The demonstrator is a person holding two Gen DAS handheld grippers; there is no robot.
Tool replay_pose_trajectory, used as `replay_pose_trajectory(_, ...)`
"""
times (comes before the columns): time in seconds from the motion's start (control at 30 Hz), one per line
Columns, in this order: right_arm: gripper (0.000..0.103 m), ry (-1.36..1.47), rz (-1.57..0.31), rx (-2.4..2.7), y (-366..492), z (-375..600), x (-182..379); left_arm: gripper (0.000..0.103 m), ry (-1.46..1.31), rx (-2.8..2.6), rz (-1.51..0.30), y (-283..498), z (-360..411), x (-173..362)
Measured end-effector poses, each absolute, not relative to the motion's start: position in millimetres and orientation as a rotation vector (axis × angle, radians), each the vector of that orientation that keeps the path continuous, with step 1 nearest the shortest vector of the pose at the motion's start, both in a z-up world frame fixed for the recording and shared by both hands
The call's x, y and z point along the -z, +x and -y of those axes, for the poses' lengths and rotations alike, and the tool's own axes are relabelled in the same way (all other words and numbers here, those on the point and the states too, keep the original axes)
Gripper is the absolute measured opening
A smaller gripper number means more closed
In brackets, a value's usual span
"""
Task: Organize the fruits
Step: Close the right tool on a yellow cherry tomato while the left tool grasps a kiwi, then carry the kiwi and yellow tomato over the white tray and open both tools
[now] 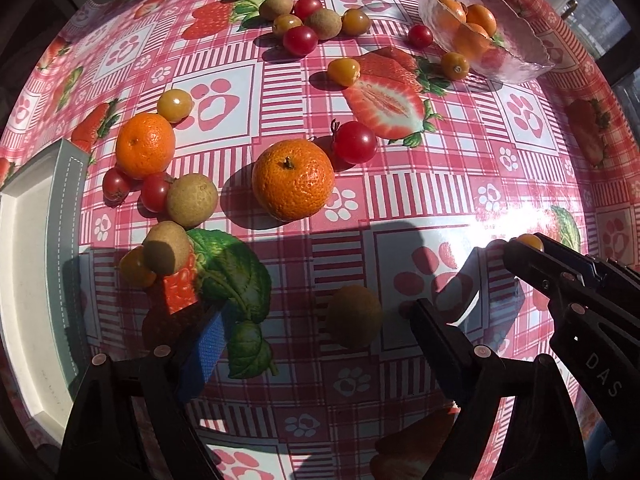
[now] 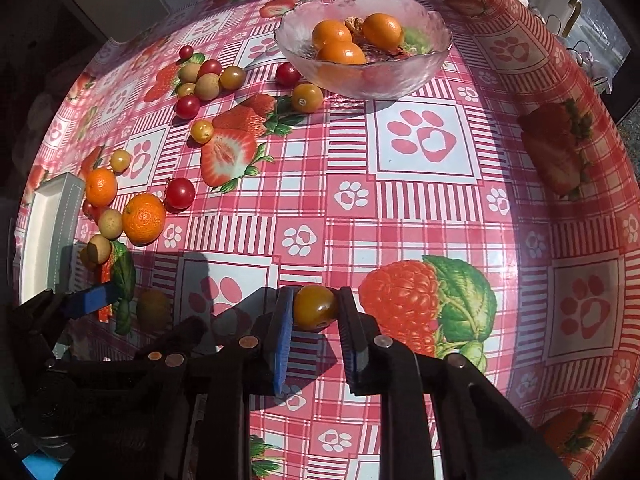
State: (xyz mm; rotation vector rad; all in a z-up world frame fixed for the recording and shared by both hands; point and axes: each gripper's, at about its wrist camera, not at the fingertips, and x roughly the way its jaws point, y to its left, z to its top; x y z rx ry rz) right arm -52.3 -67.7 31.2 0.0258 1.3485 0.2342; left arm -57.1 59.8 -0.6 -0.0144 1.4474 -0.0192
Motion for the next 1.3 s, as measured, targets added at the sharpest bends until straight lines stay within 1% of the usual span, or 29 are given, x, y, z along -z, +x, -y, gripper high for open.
replay_pose_trajectory(0.07, 0.024, 0.046, -1.348, -0.235, -57, 72, -34, 0.057, -0.003, 0.032, -1.434, -59, -61, -7)
replay_pose_trajectory(0.1, 0.024, 0.053, -1.347, -0.235, -59, 73, -35, 0.049, 0.003, 0.037, -1.428, -59, -62, -9)
replay_pose_trajectory(0.13, 0.024, 0.057, -1.347, -0.235, -61, 74, -36, 0.033, 0.005, 0.046, -1.424, -59, -62, -11)
replay_pose_trajectory(0.17, 0.024, 0.062, -1.347, -0.235, -63, 75, -37, 0.027, 0.002, 0.055, -1.423, -59, -63, -12)
replay_pose_trajectory(0.27, 0.024, 0.081, -1.344, -0.24, -69, 77, -42, 0.027, -0.055, 0.081, -1.418, -62, -73, -17)
replay_pose_trajectory(0.47, 0.024, 0.094, -1.336, -0.261, -76, 69, -54, 0.027, -0.043, 0.123, -1.369, -78, -92, -43)
replay_pose_trajectory(0.67, 0.024, 0.085, -1.335, -0.316, -80, 40, -64, 0.027, -0.042, 0.09, -1.351, -98, -132, -67)
replay_pose_trajectory(0.87, 0.024, 0.054, -1.333, -0.408, -86, -11, -71, 0.027, -0.065, -0.002, -1.337, -118, -174, -71)
replay_pose_trajectory(1.3, 0.024, 0.021, -1.343, -0.68, -102, -168, -78, 0.027, -0.111, -0.281, -1.337, -149, -313, -63)
